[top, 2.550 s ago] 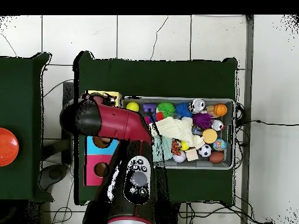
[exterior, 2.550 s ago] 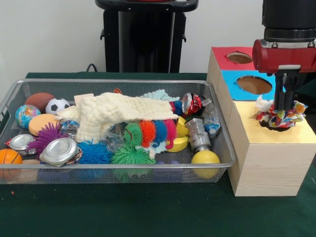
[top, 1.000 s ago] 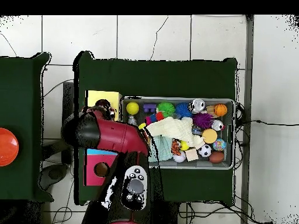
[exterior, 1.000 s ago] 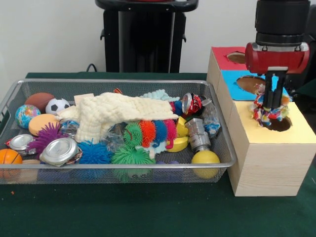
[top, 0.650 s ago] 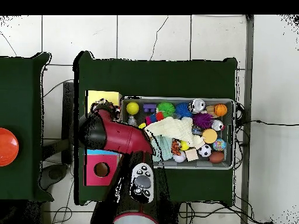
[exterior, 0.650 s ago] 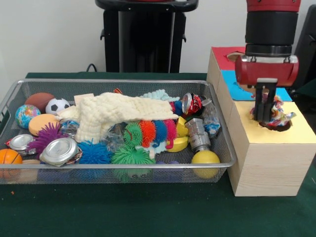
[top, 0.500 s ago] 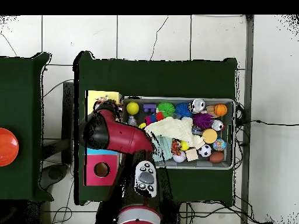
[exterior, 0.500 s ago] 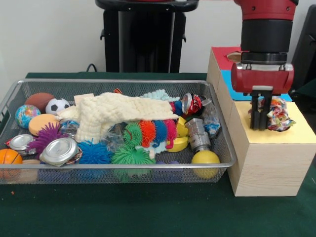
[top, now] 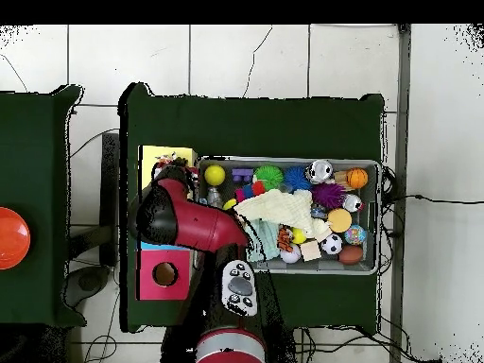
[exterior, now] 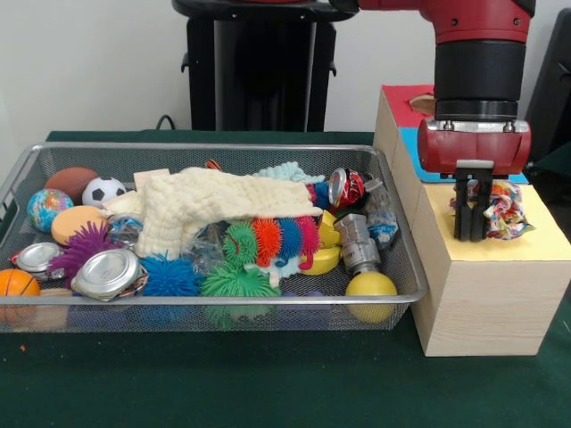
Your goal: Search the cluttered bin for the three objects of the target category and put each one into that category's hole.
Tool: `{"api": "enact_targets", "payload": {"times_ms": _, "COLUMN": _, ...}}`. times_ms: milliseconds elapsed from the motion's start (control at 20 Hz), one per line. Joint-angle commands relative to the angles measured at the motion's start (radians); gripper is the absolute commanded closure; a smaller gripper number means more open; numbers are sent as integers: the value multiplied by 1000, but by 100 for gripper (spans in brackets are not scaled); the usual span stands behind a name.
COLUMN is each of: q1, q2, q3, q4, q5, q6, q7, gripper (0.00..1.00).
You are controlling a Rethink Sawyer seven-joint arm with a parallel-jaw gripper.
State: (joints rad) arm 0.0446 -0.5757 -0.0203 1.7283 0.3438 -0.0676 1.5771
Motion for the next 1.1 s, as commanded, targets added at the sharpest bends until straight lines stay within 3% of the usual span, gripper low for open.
{"api": "enact_targets", "payload": {"times_ms": 50, "q1": -24, "q2": 164, "q3": 134, "q4": 21, "q5": 2, "q6": -96, "q7": 281, "gripper": 100}}
{"api": "enact_targets", "payload": {"times_ms": 250, "q1": 3, "q2": 130, "q3": 94, "q4": 22, "q5": 39, "q6": -29, "q7": 268, "gripper": 100}}
{"api": "enact_targets", "payload": {"times_ms": 650, "q1": 106, "q2": -9, "q3": -96, "q4": -10, "q5": 101, "q6": 277, "q7": 235, "gripper": 100}}
{"api": "enact_targets", "payload": {"times_ms": 1100, "q1": 111, "q2": -51, "q3": -130, "q4": -25, "q5": 83, "q6": 322, "q7": 224, "gripper": 100}}
